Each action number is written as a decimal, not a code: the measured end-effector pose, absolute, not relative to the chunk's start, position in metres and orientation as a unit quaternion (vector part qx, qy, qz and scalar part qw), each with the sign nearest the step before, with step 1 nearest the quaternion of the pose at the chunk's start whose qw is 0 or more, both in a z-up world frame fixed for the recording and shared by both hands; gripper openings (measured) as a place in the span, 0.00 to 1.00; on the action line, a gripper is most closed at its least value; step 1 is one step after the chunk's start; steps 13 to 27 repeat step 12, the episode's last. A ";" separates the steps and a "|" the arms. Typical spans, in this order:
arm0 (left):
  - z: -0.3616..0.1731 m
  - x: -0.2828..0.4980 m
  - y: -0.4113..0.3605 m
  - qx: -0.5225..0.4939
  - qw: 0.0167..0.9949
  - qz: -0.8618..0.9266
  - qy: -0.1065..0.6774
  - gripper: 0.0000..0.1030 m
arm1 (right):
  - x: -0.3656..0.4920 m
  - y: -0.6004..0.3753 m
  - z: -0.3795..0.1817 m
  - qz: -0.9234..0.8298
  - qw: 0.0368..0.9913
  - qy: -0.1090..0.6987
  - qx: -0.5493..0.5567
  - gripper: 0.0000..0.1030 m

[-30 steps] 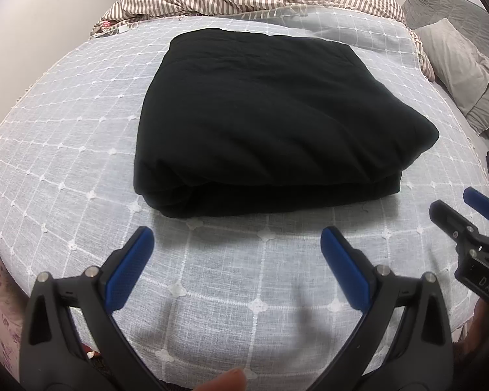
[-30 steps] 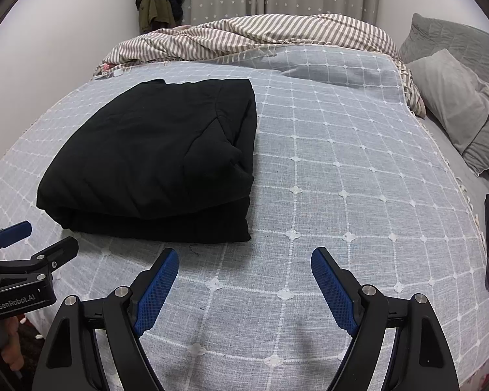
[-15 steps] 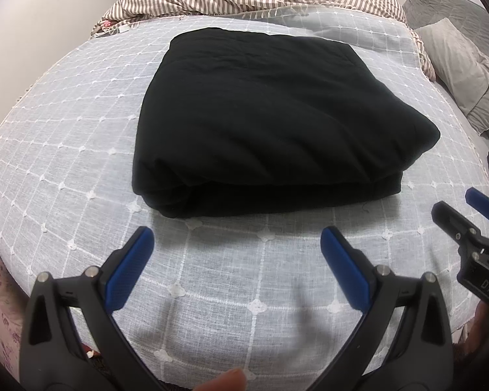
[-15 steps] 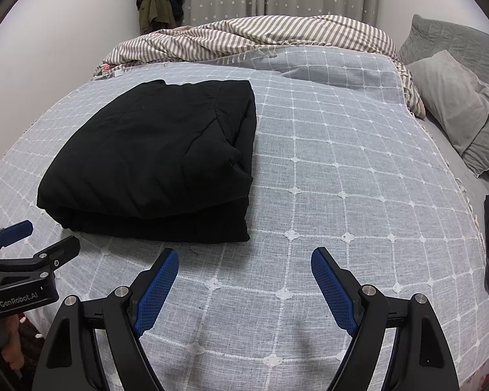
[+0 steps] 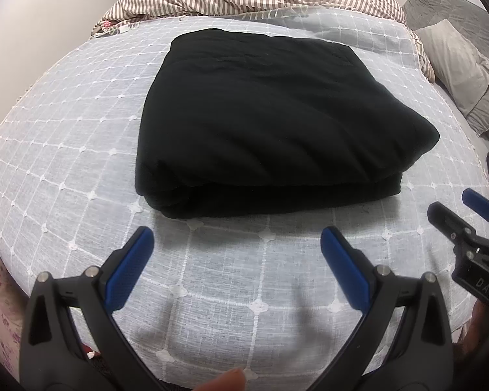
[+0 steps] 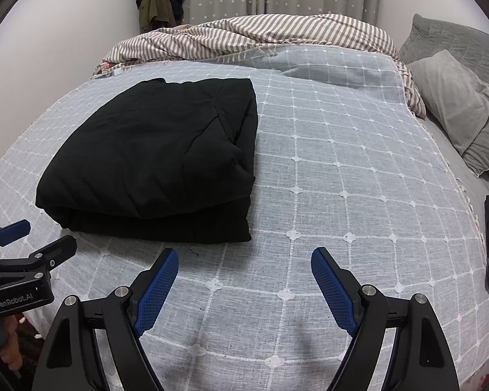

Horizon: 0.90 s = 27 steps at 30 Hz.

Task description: Fold large clothes

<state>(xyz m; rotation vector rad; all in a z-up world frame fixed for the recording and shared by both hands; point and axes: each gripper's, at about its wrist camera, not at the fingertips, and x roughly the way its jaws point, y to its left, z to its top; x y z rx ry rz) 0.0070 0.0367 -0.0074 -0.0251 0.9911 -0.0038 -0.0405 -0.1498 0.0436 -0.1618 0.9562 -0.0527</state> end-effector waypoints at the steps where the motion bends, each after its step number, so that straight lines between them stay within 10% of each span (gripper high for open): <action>1: -0.007 0.007 0.037 -0.012 0.879 -0.002 0.476 0.99 | -0.040 -0.149 0.043 -0.025 0.884 0.460 -0.078 0.82; 27: -0.006 0.007 0.043 -0.023 0.881 0.000 0.473 0.99 | -0.033 -0.139 0.035 -0.012 0.879 0.468 -0.086 0.82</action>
